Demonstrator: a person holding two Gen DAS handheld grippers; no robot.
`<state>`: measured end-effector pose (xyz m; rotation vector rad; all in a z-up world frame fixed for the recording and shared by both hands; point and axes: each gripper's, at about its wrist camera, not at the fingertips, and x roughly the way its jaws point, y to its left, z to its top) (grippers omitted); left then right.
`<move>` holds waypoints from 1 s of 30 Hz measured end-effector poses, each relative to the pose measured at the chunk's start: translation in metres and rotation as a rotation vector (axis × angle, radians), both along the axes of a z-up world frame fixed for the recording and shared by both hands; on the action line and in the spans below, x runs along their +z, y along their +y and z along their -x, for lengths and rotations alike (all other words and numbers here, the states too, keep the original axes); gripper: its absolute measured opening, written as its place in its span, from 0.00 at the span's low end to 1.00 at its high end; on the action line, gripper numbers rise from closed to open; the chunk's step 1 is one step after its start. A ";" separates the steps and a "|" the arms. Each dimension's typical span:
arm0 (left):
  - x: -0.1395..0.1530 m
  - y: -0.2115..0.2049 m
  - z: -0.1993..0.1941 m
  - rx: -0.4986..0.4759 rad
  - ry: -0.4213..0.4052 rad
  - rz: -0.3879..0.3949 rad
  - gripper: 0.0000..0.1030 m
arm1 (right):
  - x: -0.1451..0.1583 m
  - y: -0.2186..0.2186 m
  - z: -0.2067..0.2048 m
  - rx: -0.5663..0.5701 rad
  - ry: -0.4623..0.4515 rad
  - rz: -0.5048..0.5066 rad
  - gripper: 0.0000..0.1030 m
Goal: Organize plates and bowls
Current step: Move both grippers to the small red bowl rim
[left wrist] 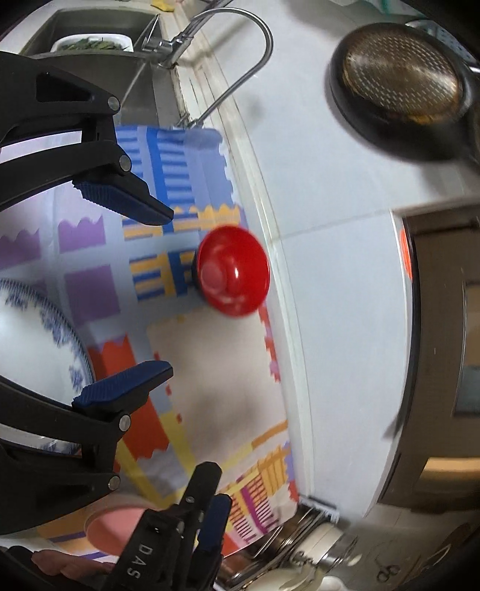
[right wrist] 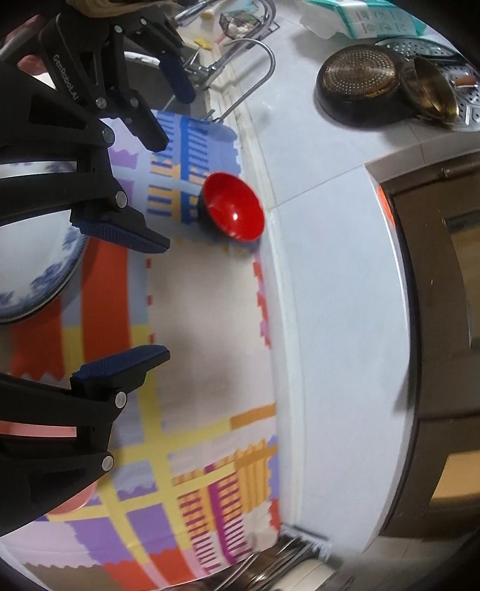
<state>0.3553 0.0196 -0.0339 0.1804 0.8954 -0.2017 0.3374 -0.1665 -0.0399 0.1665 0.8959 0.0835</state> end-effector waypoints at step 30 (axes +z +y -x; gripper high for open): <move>-0.081 0.072 -0.127 0.052 0.044 -0.012 0.72 | -0.070 0.090 -0.133 0.079 0.057 -0.025 0.51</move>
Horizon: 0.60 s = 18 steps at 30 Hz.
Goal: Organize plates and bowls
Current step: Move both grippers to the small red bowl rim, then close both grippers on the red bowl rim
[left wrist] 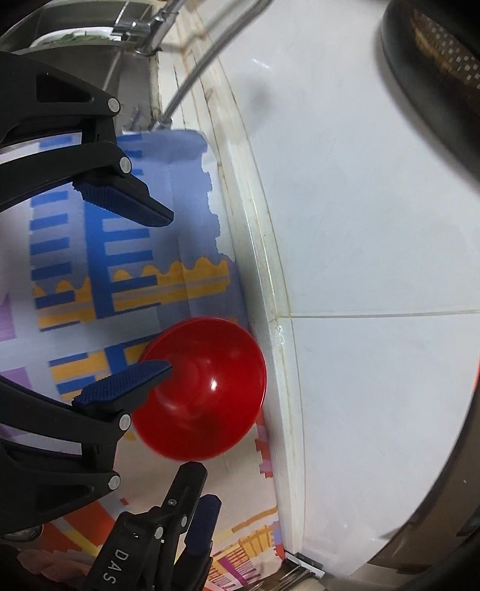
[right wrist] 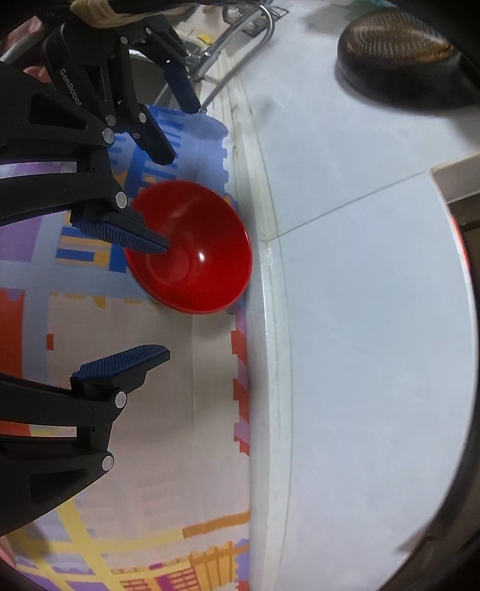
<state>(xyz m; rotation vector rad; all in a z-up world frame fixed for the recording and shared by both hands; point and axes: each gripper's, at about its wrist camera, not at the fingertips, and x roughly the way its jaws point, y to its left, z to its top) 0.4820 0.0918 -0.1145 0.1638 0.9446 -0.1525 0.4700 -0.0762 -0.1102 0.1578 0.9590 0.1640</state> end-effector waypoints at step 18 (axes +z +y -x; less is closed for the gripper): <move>-0.041 -0.007 -0.046 -0.035 0.106 0.094 0.31 | -0.041 0.005 -0.034 -0.018 0.100 -0.046 0.22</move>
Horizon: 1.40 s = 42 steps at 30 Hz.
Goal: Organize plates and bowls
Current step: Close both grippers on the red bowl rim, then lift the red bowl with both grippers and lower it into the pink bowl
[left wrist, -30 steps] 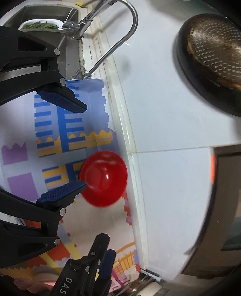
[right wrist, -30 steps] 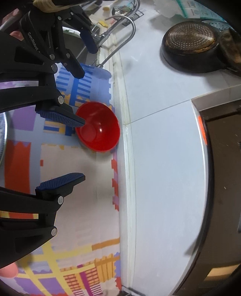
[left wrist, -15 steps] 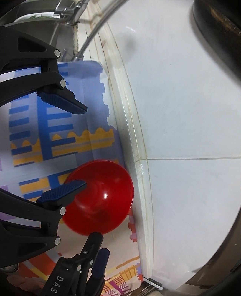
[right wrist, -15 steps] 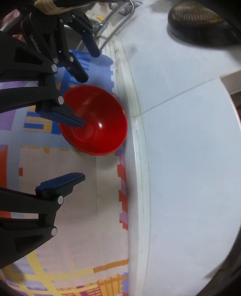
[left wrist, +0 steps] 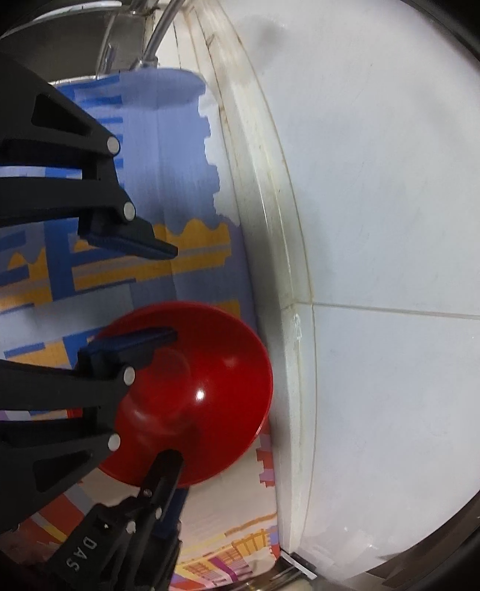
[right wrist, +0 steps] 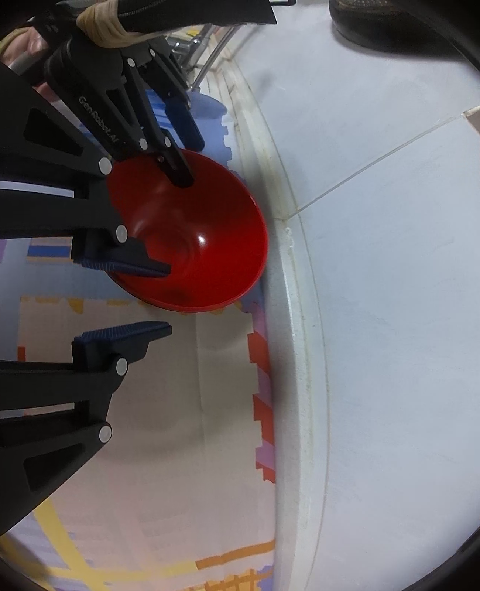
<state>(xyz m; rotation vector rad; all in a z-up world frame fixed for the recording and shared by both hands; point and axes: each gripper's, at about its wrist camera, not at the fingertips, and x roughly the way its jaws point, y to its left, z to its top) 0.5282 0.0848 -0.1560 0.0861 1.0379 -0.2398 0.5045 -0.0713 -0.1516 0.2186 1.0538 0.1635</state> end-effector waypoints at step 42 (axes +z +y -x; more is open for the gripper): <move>0.080 -0.074 0.120 -0.043 -0.057 0.134 0.12 | 0.078 -0.067 0.117 -0.060 -0.068 0.003 0.13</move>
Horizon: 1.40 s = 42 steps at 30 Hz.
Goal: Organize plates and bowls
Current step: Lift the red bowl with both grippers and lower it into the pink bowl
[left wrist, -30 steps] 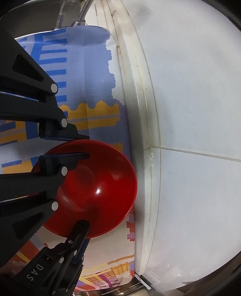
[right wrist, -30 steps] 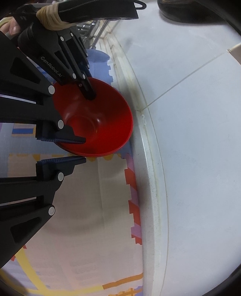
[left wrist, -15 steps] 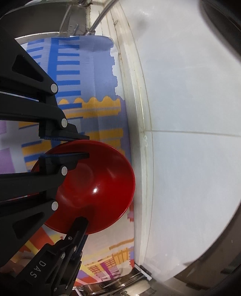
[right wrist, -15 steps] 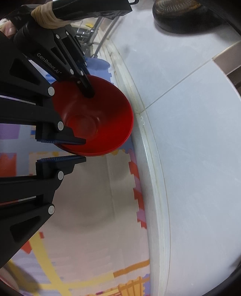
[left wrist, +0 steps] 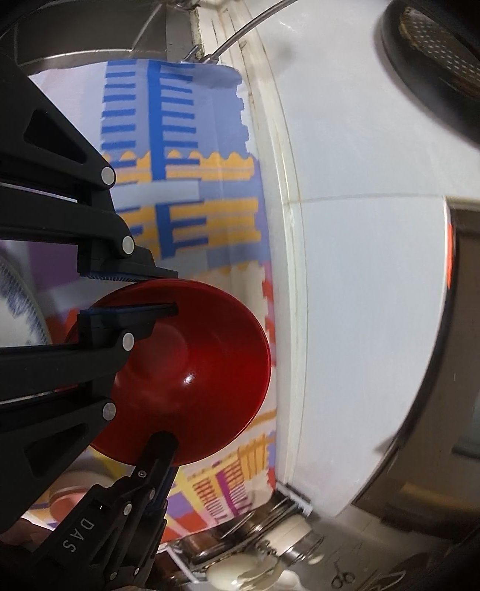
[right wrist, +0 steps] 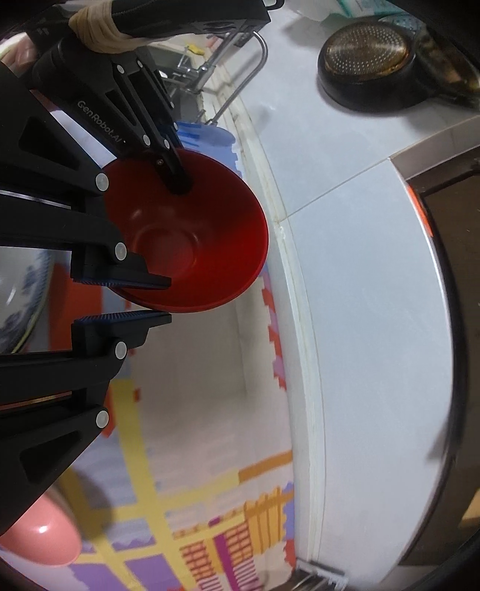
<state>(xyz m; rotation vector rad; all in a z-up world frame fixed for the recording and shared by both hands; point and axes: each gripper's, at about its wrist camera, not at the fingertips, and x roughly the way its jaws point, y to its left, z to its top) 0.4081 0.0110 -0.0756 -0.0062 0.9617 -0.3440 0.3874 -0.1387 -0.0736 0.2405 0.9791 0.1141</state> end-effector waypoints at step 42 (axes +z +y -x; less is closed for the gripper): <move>-0.008 -0.206 0.143 -0.277 0.095 -0.006 0.14 | 0.010 -0.192 0.182 -0.211 -0.018 0.054 0.13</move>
